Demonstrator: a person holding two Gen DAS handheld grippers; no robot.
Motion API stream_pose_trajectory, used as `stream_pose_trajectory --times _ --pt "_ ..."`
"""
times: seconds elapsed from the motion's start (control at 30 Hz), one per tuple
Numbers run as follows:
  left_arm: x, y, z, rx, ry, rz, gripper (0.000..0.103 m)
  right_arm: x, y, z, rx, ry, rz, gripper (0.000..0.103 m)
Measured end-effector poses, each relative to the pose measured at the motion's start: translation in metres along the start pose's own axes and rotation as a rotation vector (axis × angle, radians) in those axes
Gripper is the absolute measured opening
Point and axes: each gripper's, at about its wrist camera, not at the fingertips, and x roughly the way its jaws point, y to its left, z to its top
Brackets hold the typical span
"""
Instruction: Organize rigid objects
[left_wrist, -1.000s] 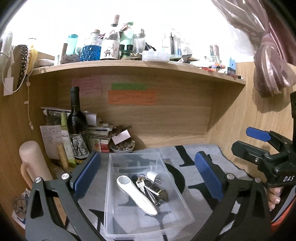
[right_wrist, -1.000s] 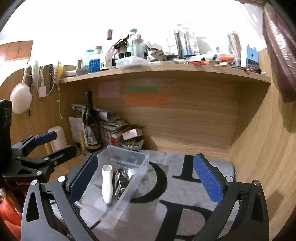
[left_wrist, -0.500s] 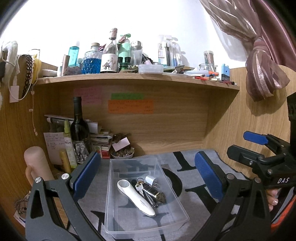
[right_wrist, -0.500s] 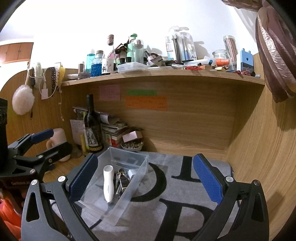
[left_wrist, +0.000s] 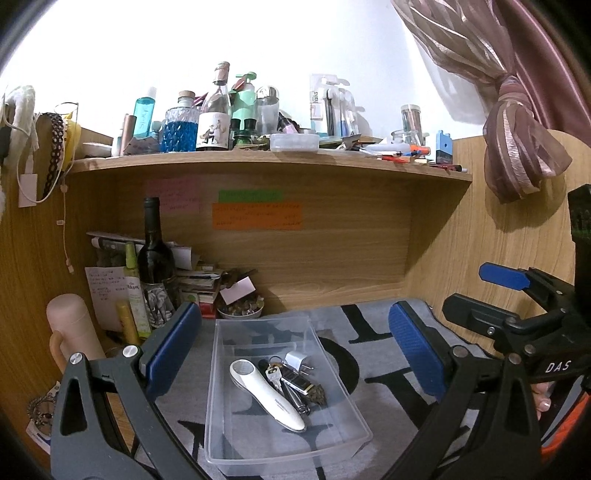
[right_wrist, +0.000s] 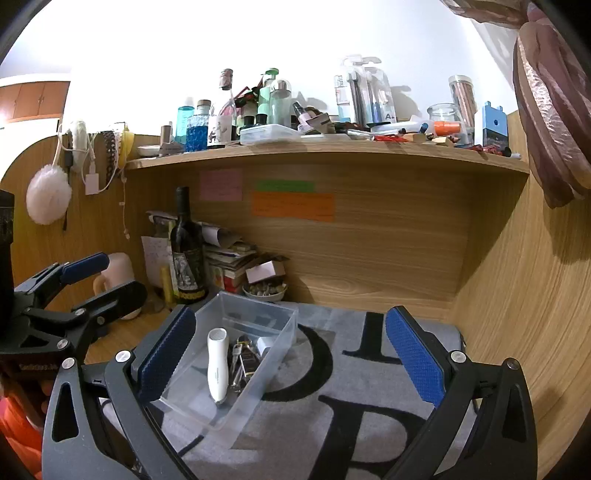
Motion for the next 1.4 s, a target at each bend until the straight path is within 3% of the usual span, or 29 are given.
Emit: stream_pose_trajectory --times 1.4 --pt "0.013 0.006 -0.002 -0.012 0.025 -0.015 0.103 0.019 -0.005 -0.001 0.022 0.046 0.012 0.103"
